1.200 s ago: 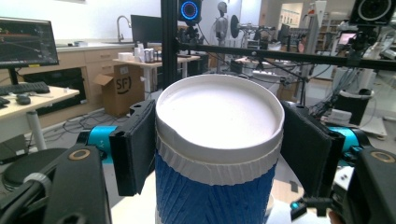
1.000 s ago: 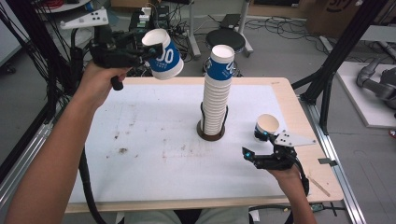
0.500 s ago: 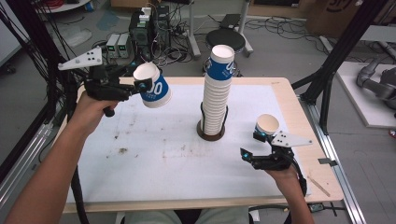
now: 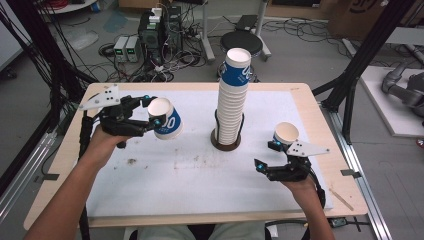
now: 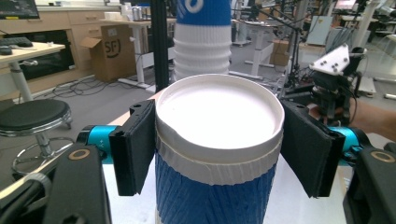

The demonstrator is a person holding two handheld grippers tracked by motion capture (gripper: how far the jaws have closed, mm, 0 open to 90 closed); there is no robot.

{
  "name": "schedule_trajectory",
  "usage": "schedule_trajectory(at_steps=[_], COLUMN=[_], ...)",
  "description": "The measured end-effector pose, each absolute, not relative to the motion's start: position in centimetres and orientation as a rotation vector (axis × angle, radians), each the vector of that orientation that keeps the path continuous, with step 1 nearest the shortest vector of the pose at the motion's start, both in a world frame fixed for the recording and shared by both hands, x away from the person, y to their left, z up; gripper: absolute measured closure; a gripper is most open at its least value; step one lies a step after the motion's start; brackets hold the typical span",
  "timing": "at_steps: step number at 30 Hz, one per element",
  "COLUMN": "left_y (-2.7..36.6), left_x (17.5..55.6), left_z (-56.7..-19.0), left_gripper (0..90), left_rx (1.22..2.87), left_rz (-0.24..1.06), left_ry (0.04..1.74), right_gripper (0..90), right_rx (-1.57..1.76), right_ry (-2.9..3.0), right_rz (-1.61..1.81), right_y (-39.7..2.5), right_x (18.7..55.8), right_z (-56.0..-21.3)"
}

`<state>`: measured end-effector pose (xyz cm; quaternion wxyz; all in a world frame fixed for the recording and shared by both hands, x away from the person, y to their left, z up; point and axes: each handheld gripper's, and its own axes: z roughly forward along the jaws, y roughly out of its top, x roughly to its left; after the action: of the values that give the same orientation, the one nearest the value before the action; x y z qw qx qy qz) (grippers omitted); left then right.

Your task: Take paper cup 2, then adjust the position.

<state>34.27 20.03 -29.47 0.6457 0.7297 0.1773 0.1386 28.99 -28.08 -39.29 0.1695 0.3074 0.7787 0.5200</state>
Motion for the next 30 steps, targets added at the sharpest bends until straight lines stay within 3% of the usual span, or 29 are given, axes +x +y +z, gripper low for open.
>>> schedule_trajectory(at_steps=[30], left_y=[16.6], left_x=[32.6], left_z=[-35.6], left_gripper=[30.7], left_rx=[1.720], left_rz=[0.206], left_ry=[0.371], right_gripper=[17.8], right_rx=[0.804], right_ry=[2.246], right_rz=[1.532], right_y=[-27.2], right_x=[28.9], right_z=[-39.6])
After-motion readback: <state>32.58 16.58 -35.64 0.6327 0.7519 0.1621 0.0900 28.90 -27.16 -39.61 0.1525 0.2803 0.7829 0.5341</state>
